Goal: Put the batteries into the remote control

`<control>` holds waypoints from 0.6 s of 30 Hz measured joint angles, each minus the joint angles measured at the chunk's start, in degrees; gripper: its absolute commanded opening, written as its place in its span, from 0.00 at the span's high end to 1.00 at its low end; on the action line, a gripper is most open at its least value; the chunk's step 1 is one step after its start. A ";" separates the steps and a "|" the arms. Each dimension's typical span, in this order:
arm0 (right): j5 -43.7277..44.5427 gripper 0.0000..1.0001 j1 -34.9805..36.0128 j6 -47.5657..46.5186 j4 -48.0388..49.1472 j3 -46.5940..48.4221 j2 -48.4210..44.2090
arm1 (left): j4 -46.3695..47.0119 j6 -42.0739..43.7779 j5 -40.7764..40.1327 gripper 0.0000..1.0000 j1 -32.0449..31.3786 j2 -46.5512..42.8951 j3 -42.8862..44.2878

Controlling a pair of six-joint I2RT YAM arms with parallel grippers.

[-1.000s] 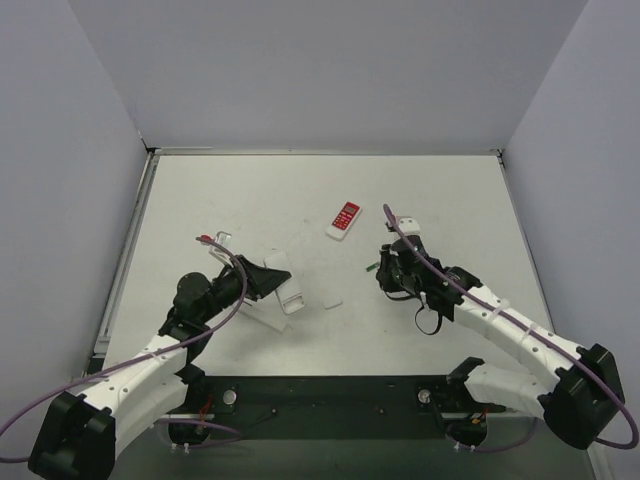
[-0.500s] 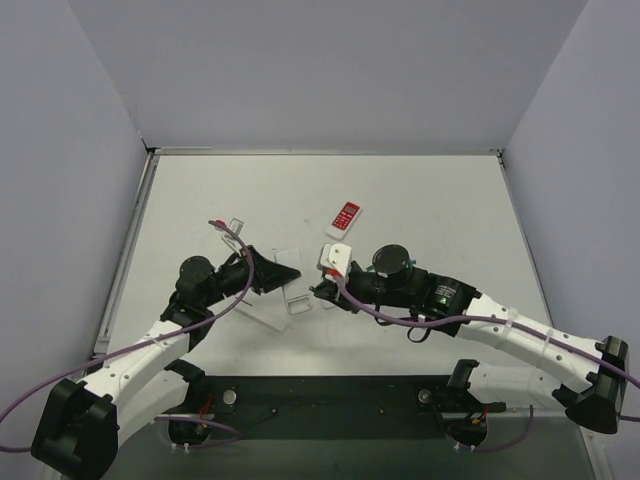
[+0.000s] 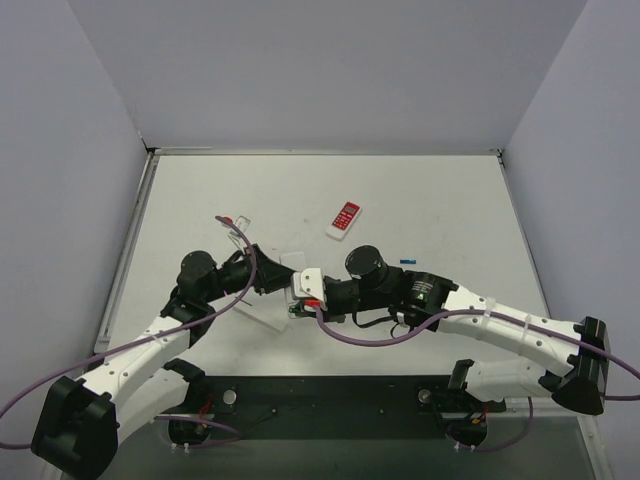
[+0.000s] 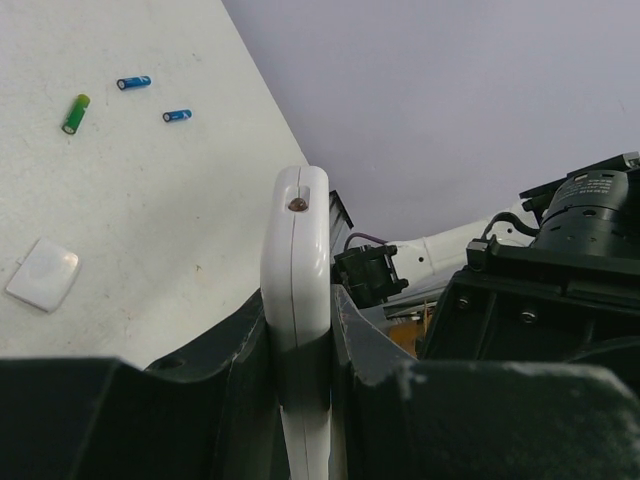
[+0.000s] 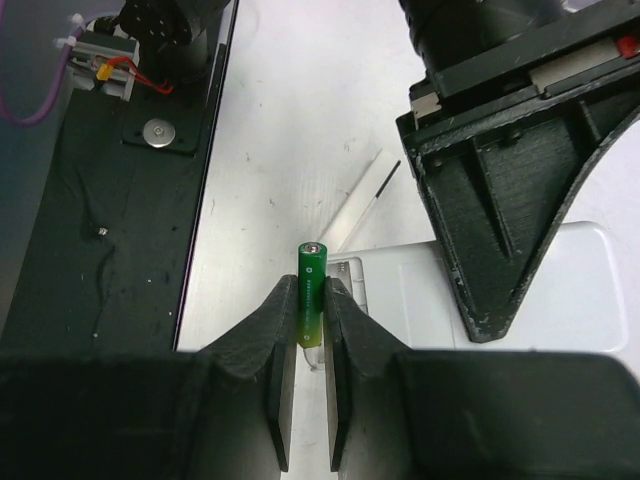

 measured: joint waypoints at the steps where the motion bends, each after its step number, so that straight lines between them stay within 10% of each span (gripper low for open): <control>1: -0.15 1.00 0.00 -0.37 -0.46 0.00 0.24 | -0.09 -0.22 0.11 1.00 0.00 0.00 0.11; 18: 0.28 1.00 0.02 -5.14 -2.62 0.66 4.02 | -1.40 -1.70 1.60 1.00 0.02 0.00 0.92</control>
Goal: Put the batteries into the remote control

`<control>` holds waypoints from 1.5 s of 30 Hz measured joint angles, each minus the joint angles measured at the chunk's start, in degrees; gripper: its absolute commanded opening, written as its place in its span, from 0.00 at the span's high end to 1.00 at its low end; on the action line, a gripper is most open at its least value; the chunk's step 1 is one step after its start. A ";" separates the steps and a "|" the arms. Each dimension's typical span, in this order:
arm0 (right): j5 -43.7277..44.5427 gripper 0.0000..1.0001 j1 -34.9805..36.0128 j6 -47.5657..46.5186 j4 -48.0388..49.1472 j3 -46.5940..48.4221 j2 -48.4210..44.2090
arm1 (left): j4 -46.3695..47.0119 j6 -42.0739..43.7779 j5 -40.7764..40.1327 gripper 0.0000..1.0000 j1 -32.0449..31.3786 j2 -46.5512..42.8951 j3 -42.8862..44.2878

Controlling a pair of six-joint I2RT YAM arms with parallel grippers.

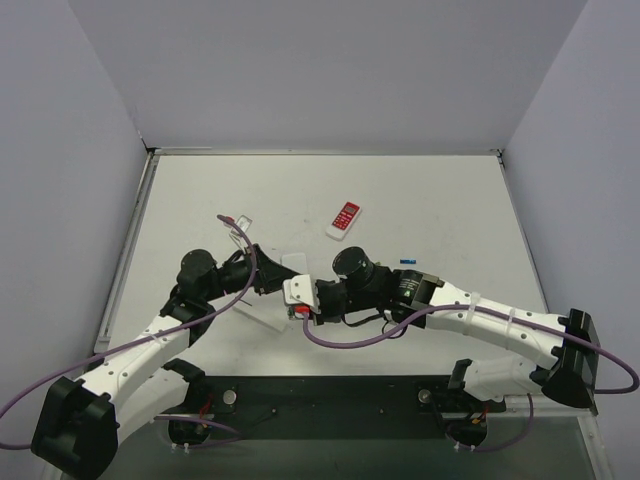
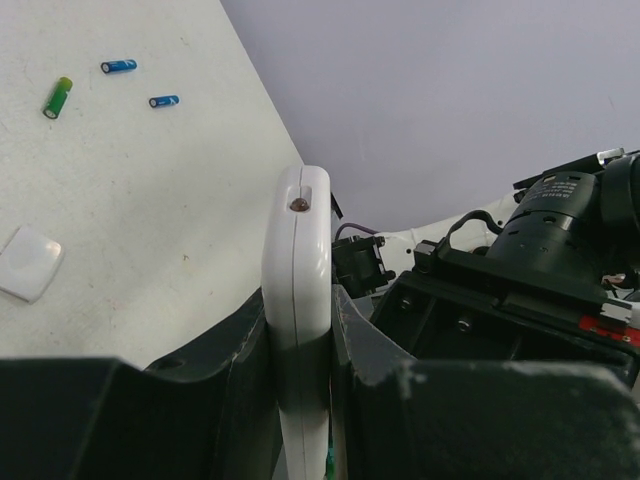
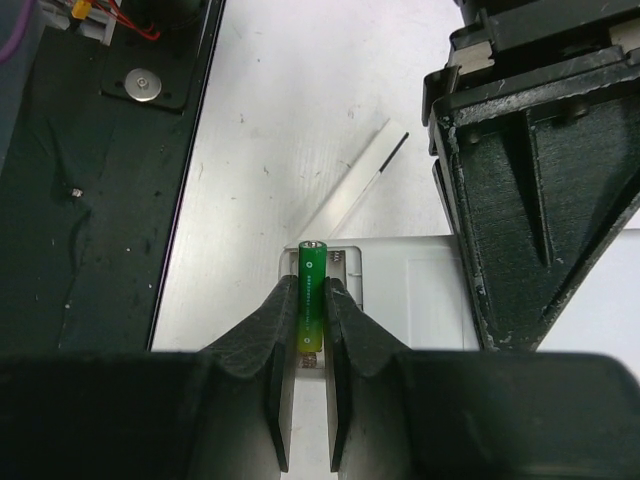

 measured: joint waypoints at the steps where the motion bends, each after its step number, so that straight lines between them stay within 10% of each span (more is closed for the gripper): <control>1: 0.44 1.00 0.00 -0.44 -0.48 0.15 0.24 | 0.00 -0.24 0.20 1.00 -0.02 0.00 0.04; 45: -5.20 0.79 -2.75 -2.64 -2.78 1.51 3.13 | 0.59 -3.85 0.42 1.00 2.01 0.76 -0.74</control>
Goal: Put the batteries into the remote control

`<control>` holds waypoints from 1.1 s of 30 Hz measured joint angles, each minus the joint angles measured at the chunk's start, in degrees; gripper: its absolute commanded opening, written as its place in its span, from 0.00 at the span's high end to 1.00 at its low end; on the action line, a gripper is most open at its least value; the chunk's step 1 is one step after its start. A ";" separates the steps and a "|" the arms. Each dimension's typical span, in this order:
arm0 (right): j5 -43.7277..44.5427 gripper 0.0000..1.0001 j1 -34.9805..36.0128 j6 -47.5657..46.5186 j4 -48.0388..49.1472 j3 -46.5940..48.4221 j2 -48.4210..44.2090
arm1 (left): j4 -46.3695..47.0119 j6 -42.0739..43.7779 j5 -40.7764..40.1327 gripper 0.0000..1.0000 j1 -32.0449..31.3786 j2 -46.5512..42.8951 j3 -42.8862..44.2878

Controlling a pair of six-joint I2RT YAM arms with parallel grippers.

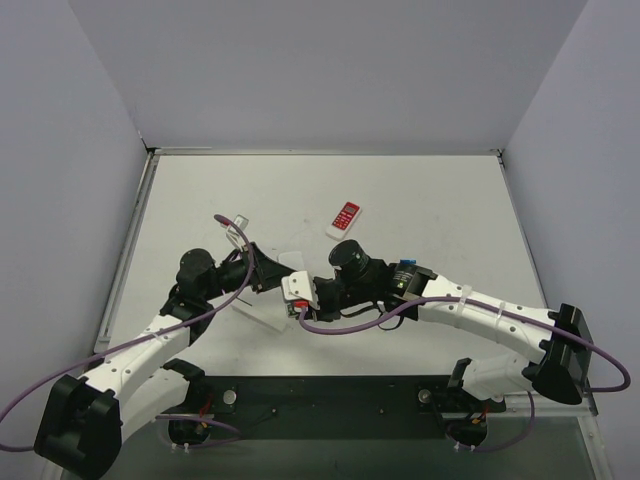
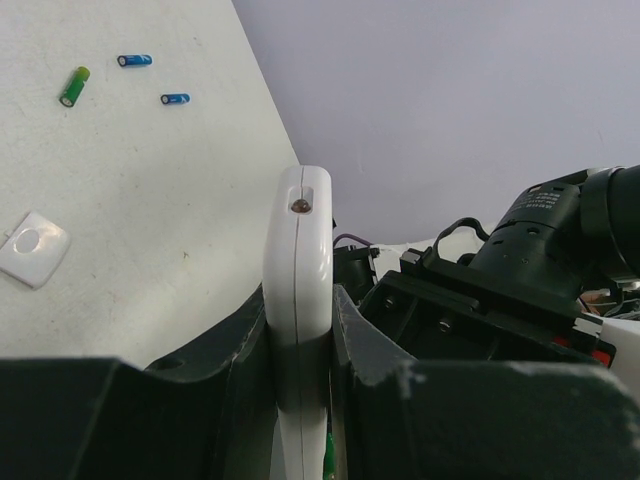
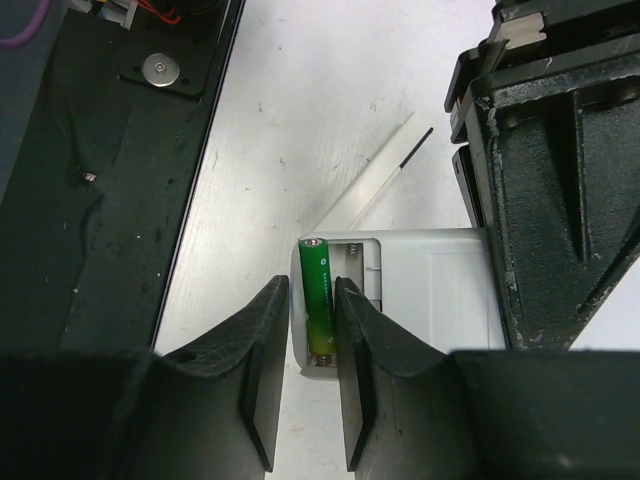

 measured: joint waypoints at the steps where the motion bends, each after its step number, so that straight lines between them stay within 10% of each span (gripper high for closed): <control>1: -0.02 0.79 -0.02 0.00 0.00 0.00 0.17 | -0.09 0.00 -0.04 1.00 0.02 0.07 0.00; 33: 1.88 0.57 -0.37 2.01 -2.10 0.44 0.15 | 0.46 -0.20 -2.93 1.00 0.17 2.32 -1.55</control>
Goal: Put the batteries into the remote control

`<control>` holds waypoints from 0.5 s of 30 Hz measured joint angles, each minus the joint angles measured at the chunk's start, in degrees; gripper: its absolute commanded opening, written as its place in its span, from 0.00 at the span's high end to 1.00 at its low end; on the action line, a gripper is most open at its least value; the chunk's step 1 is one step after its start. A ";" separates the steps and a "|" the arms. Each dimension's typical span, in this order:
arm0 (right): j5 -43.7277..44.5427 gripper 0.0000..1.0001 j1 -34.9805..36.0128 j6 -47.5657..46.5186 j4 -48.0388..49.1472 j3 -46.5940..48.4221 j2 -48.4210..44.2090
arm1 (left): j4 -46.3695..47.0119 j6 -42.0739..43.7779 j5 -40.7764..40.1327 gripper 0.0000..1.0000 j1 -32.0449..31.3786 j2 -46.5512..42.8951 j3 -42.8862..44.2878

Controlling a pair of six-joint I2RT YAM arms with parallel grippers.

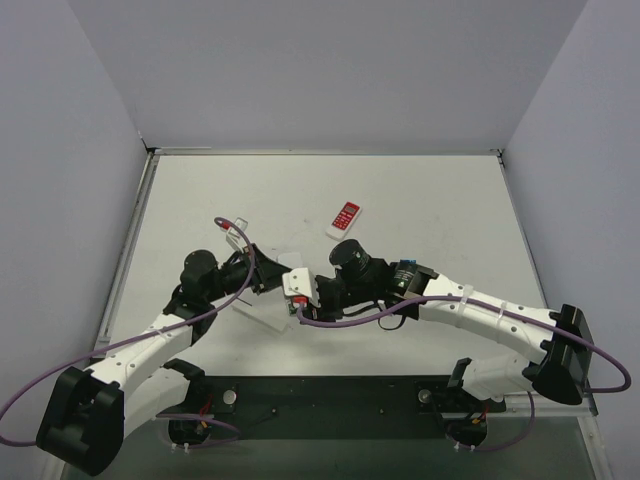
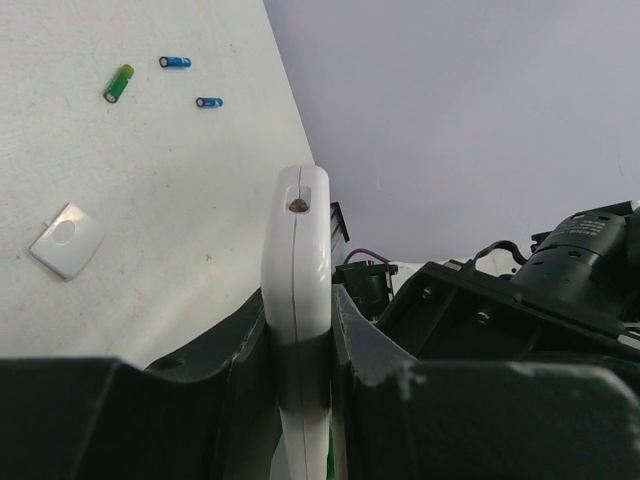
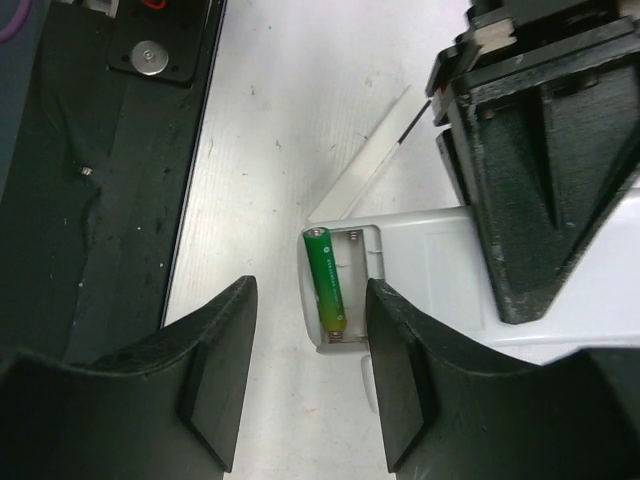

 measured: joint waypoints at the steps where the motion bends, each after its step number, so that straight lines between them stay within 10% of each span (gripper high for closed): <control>1: 0.24 0.56 0.00 0.28 0.11 0.04 -0.11 | -0.02 0.04 -0.15 1.00 0.00 0.00 -0.15; 15: 21.09 0.13 0.13 30.80 9.70 0.61 -6.99 | -0.68 0.44 -8.15 1.00 0.00 -5.03 -4.20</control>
